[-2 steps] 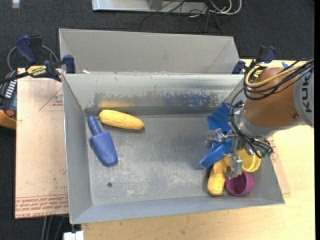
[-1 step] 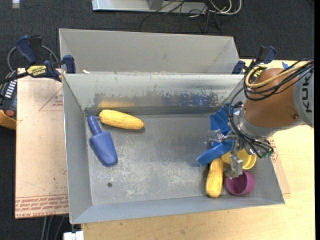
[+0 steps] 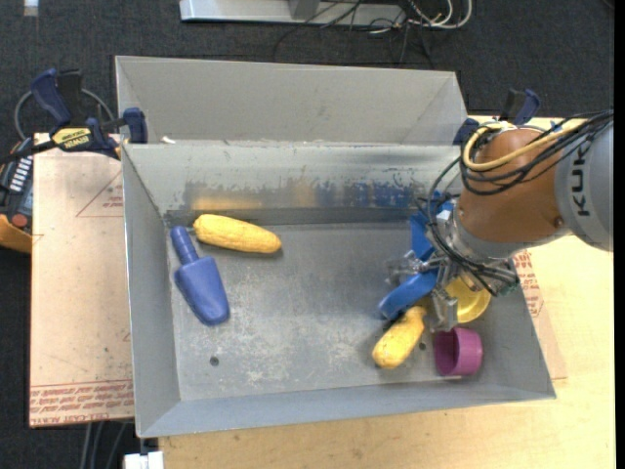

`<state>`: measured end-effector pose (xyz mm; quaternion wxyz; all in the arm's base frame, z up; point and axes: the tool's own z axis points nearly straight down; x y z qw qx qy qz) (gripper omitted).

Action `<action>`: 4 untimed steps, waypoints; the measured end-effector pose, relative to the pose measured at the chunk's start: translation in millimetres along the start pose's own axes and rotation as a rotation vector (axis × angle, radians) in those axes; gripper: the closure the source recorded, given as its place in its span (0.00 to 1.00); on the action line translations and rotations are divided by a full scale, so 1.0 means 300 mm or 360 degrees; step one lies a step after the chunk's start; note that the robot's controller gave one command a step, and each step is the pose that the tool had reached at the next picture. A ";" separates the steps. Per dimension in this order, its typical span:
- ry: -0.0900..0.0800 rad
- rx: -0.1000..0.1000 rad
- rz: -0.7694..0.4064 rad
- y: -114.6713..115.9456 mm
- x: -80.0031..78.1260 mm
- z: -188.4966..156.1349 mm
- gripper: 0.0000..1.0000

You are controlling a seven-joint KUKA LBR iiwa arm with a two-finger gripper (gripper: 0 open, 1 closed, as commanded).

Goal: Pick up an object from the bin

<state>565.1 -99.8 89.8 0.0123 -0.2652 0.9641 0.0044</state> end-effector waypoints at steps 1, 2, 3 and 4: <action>0.0000 0.0000 0.0000 0.000 0.000 0.000 1.00; 0.0000 0.0003 0.0001 0.003 0.017 -0.008 1.00; 0.0013 -0.0003 0.0005 0.005 0.029 -0.035 1.00; 0.0018 -0.0012 0.0008 0.009 0.025 -0.091 1.00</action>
Offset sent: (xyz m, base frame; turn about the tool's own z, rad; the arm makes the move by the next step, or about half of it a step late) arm 0.0003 0.0001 0.0291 0.0000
